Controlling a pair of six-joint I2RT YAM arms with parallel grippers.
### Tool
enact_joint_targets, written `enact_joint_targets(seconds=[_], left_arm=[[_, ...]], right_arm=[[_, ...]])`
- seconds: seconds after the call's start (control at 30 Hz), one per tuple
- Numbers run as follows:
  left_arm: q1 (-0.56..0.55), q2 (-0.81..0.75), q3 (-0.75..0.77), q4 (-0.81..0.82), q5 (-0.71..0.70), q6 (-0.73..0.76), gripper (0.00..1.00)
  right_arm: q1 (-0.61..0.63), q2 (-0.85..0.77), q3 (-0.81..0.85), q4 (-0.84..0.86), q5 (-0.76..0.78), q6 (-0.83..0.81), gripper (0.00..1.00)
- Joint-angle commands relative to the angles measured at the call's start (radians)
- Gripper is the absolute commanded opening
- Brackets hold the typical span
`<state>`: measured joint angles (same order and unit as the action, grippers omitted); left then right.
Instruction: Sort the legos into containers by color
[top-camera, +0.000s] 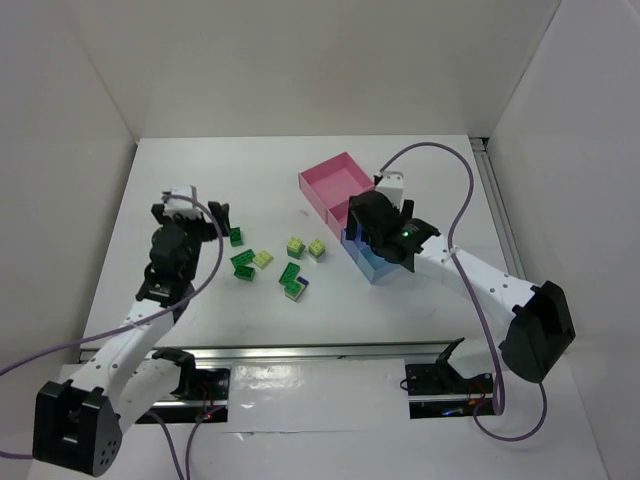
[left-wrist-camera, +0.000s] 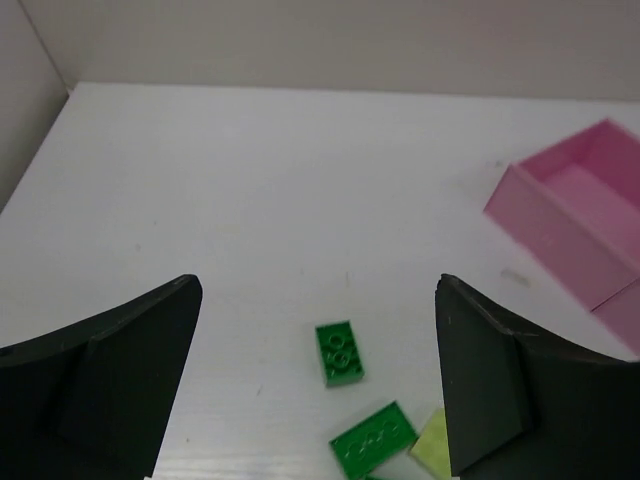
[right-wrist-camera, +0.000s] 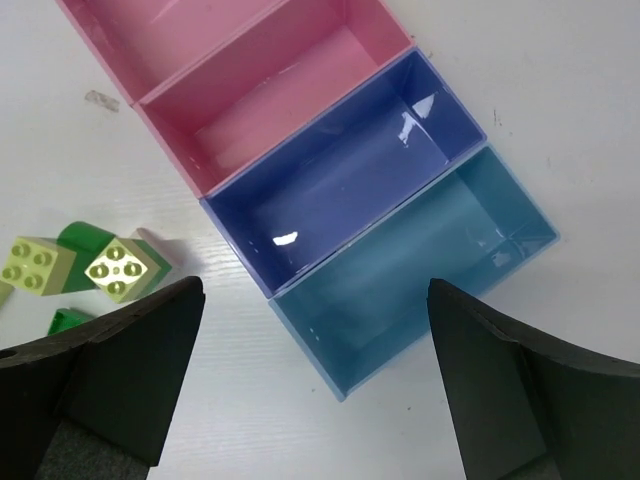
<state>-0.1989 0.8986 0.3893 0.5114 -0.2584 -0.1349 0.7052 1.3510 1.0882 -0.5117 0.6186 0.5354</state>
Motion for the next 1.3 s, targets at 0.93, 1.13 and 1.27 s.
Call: enact_joint_targets(seconds=[0.93,1.13,1.27], left_arm=[[0.067,0.393,0.66,-0.821,0.415,-0.332,1.0],[0.078,0.459,0.614,-0.731,0.562,-0.322,1.0],[0.087,0.496,0.605,-0.749,0.601,-0.333,1.0]], right_arm=[[0.125,0.263,0.053,0.308,-0.467,-0.429,0.96],[0.125,0.381,0.108,0.36,-0.476,-0.462,0.77],[0.116,0.424,0.118,0.36,-0.476,-0.462,0.77]])
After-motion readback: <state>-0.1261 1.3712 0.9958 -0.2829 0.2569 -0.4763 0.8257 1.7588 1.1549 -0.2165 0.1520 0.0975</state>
